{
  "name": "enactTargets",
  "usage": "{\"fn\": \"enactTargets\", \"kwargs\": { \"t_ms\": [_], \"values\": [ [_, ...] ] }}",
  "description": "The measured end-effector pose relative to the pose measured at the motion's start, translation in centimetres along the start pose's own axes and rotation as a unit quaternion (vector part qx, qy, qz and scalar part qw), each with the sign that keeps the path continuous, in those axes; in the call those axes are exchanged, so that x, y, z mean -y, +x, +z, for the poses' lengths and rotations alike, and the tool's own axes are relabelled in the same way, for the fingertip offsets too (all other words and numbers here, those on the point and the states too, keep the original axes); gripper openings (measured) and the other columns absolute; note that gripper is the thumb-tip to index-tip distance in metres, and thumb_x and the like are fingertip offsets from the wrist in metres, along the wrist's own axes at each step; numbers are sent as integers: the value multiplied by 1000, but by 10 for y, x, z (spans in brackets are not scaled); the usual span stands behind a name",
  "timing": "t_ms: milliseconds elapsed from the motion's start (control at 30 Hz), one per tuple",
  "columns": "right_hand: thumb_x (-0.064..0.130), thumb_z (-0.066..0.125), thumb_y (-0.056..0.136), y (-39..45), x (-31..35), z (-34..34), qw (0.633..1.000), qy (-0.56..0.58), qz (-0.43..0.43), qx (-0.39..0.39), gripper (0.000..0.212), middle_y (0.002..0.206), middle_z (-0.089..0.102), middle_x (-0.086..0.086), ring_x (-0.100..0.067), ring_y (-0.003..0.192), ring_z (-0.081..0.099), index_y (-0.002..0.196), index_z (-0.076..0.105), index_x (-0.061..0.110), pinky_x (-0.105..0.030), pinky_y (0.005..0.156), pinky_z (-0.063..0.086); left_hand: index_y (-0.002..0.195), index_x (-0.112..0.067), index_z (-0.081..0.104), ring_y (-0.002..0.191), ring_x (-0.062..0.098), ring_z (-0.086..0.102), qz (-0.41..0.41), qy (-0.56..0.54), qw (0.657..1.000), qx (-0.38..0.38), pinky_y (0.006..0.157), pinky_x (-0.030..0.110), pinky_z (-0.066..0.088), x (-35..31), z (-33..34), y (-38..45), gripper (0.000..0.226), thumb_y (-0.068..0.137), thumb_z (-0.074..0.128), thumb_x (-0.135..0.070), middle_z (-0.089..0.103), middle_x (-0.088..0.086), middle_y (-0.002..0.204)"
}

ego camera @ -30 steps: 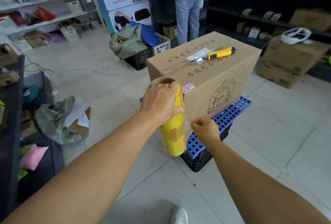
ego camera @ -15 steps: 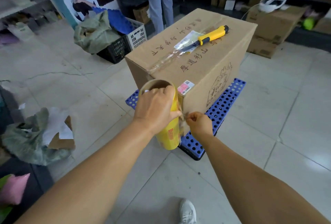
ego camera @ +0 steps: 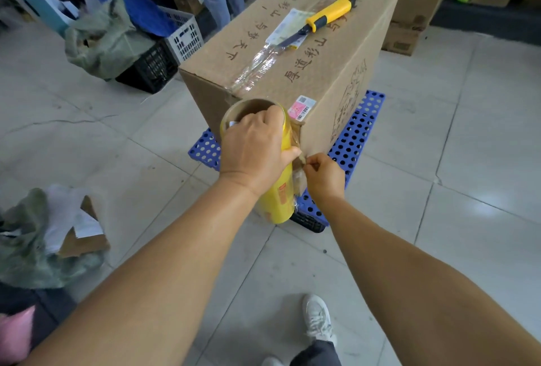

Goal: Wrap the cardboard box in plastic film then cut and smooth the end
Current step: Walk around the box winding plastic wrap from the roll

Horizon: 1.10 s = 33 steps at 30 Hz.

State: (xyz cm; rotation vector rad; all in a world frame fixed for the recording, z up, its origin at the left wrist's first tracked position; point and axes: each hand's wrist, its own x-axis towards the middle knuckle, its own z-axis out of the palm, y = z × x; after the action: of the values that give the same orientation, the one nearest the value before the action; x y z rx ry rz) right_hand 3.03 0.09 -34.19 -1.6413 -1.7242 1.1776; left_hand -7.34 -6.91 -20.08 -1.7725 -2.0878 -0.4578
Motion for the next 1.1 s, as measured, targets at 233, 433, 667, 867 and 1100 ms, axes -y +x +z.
{"fn": "enactTargets", "kwargs": {
  "t_ms": [233, 433, 667, 867, 1100],
  "values": [
    [31, 68, 86, 2, -6, 11, 995, 34, 42, -81, 31, 106, 50, 1, -19, 94, 52, 106, 51, 13, -33, 80, 46, 72, -10, 53, 52, 28, 60, 9, 5, 1000, -15, 51, 25, 26, 1, 2, -1, 57, 44, 89, -45, 60, 6, 58],
    [23, 64, 87, 1, -5, 15, 986, 91, 123, -64, 13, 91, 66, -2, -22, 85, 62, 96, 58, 14, -34, 73, 50, 82, -8, 55, 63, 31, 62, 8, -6, 1000, 9, 53, 29, 28, 0, 0, 0, 54, 55, 84, -45, 64, 9, 69],
    [13, 64, 84, -3, 7, 21, 948, 199, 220, -110, 48, 88, 62, 4, -23, 96, 65, 130, 47, 12, -39, 86, 53, 104, -10, 46, 94, 28, 58, 6, -9, 996, 88, 65, 32, 29, -2, -2, 3, 54, 77, 65, -53, 62, 8, 100],
    [18, 66, 79, 12, 16, 17, 932, 229, 261, -103, 29, 97, 64, -8, -18, 69, 58, 107, 60, 22, -28, 59, 51, 106, -10, 45, 96, 27, 58, -3, -1, 994, 106, 66, 32, 30, 0, -3, 4, 54, 78, 65, -52, 62, 8, 103],
    [11, 53, 92, 3, 26, 15, 926, 280, 246, -61, 41, 120, 65, -8, -25, 106, 63, 132, 55, 15, -41, 92, 54, 109, -10, 44, 99, 27, 58, -6, 19, 990, 138, 72, 34, 38, 0, -9, 7, 55, 79, 63, -53, 62, 8, 108]
  ]
}}
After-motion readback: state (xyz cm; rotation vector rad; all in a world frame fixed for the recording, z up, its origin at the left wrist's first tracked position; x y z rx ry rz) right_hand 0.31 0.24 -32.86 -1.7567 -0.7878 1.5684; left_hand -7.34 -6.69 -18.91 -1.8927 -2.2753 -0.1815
